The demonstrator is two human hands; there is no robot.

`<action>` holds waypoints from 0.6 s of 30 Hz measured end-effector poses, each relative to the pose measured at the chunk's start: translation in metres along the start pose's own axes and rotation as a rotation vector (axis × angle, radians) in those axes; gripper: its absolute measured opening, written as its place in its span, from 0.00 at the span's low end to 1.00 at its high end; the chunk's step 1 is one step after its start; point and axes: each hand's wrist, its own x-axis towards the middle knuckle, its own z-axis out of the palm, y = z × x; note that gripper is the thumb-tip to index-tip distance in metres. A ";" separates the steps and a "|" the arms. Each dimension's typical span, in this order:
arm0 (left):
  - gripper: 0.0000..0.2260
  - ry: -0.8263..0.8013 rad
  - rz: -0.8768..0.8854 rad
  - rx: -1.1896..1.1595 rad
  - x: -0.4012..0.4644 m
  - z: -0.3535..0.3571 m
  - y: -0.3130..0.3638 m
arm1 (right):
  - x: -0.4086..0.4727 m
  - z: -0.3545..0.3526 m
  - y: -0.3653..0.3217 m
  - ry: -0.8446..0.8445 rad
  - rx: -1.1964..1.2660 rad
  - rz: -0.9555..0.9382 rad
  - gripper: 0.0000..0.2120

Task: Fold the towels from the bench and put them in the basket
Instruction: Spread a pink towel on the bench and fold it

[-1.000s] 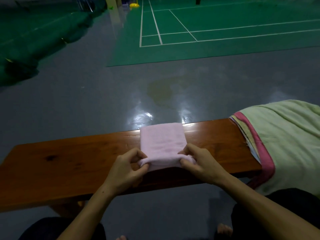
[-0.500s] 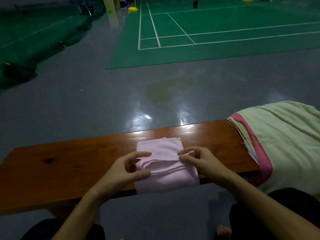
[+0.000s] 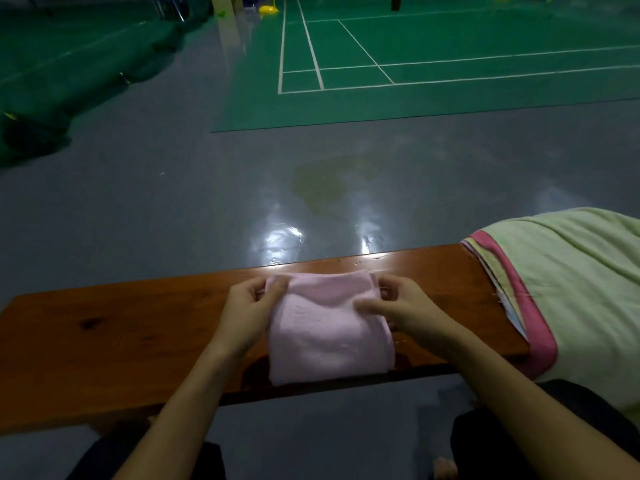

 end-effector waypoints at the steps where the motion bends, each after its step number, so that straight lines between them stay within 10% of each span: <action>1: 0.14 0.004 -0.017 -0.016 0.006 0.001 -0.002 | 0.007 0.002 0.002 0.082 -0.053 0.013 0.14; 18: 0.08 0.208 -0.070 0.749 0.032 0.003 -0.016 | 0.047 0.011 0.038 0.625 -0.968 -0.047 0.19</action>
